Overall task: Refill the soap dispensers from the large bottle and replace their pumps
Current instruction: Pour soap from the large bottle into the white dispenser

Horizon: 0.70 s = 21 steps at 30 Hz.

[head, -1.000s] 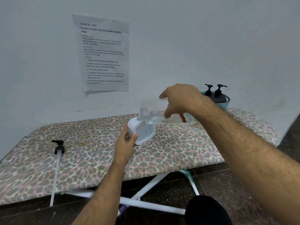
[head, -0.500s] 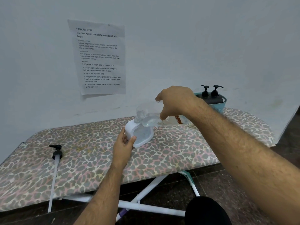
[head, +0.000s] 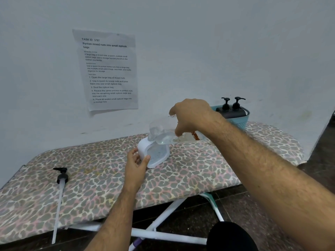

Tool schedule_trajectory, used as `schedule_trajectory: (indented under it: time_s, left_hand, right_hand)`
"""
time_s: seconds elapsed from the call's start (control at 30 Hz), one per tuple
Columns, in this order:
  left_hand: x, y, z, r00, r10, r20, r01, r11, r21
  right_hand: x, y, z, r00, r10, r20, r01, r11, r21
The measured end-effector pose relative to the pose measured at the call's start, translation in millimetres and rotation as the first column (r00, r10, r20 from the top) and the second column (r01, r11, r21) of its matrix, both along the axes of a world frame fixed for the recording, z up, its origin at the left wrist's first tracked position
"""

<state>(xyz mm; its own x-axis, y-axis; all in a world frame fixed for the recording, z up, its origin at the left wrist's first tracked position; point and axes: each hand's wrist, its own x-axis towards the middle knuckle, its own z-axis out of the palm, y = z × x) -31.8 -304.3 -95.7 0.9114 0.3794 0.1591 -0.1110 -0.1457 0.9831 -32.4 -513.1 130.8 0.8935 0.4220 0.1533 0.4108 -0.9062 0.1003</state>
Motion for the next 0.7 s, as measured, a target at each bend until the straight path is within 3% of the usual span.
schedule_trajectory:
  time_s: [0.7]
  left_hand:
    - [-2.2, -2.5, 4.4, 1.000, 0.004, 0.011, -0.004, 1.000, -0.001]
  right_hand:
    - [-5.6, 4.1, 11.9, 0.999, 0.013, -0.049, -0.013, 1.000, 0.000]
